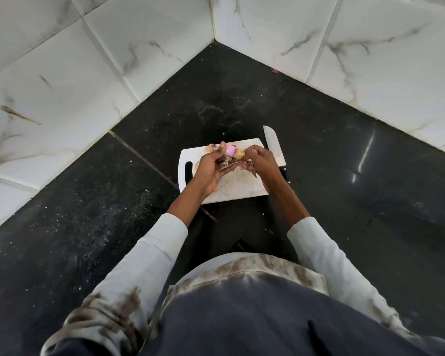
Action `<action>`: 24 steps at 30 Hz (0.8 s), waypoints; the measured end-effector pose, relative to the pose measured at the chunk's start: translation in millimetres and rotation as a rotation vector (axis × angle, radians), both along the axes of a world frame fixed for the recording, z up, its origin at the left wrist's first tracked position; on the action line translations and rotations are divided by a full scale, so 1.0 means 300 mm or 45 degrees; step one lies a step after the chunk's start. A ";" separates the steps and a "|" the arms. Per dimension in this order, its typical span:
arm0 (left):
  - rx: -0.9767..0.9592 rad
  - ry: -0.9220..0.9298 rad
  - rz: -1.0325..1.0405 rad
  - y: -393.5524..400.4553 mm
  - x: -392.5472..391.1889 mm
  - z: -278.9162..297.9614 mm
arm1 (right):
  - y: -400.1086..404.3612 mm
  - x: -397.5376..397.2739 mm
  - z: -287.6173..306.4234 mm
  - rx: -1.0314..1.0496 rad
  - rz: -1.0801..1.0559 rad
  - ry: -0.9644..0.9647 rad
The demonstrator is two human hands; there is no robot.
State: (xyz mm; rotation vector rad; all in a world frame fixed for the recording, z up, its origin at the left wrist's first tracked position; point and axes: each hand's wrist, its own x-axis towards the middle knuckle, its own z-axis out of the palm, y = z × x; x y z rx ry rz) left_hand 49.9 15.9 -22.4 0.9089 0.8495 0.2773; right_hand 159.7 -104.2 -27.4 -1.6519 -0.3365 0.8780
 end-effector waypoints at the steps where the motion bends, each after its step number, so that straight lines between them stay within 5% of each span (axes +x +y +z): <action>1: -0.018 -0.005 0.011 -0.002 -0.001 -0.002 | 0.000 0.000 -0.001 0.007 0.002 -0.006; 13: -0.029 -0.012 -0.028 0.000 -0.004 -0.007 | 0.001 0.012 -0.036 -0.044 -0.094 -0.021; 24: 0.557 0.191 -0.191 0.006 0.022 -0.004 | 0.008 0.013 -0.030 0.055 0.041 -0.015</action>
